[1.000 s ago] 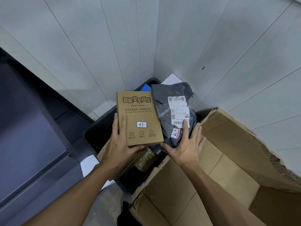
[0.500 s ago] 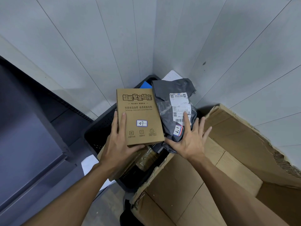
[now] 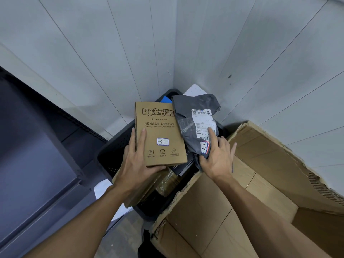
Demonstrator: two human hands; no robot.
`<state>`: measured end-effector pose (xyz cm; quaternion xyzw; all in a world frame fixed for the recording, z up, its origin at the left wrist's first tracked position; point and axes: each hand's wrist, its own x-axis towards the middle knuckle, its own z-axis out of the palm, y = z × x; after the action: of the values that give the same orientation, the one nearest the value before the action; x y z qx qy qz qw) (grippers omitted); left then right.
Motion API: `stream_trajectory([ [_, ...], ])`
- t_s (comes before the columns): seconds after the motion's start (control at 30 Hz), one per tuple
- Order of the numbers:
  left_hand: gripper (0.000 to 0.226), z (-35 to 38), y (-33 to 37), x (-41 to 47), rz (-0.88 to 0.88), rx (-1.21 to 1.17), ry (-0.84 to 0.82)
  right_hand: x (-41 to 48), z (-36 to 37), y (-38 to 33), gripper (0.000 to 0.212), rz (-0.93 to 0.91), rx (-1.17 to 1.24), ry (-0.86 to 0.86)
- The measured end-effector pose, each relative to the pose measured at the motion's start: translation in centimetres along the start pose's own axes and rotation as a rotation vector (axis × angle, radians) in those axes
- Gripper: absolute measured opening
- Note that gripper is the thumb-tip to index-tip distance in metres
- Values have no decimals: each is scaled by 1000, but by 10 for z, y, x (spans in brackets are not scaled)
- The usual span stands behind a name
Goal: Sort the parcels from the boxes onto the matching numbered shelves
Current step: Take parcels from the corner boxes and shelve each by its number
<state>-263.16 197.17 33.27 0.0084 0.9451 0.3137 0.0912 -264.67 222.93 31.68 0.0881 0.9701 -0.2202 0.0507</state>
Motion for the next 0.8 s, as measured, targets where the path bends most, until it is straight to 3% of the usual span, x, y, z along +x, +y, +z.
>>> stream_trajectory([
  [0.8, 133, -89, 83, -39, 88, 1, 44, -37, -146, -37, 97, 5, 36, -24],
])
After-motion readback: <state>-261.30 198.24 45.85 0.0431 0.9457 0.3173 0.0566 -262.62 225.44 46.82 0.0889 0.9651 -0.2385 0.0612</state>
